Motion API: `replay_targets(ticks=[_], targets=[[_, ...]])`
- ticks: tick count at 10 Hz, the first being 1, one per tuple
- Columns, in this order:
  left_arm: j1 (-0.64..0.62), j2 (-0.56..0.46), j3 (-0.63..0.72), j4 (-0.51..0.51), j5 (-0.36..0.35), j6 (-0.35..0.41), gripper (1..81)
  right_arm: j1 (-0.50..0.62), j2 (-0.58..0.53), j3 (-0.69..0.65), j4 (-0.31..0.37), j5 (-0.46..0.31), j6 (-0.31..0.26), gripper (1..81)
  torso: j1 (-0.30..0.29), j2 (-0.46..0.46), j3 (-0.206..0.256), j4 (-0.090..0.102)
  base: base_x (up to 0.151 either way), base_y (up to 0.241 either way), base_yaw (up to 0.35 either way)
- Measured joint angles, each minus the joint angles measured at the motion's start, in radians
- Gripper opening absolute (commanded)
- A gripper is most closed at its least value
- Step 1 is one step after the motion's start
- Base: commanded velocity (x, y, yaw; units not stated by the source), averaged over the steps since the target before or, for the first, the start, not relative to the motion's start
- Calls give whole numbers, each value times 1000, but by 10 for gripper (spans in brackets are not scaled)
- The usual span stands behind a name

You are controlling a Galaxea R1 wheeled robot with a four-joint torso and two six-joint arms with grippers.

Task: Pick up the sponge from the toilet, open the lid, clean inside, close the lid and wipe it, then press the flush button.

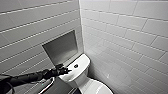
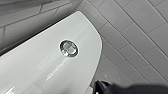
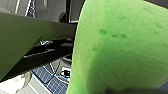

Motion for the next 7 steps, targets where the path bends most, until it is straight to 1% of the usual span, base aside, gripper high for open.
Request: replay_targets(ticks=[3, 5, 7], targets=[[226, -89, 53, 11, 6, 0, 10, 5, -1, -9, 1, 3, 0, 10, 0, 0, 0, 0, 0, 0, 0], [354, -125, 83, 61, -10, 1, 10, 15, -2, -23, 1, 3, 1, 10, 0, 0, 0, 0, 0, 0, 0], [515, -131, 95, 127, -31, 1, 10, 21, -3, -24, 1, 4, 0, 10, 0, 0, 0, 0, 0, 0, 0]])
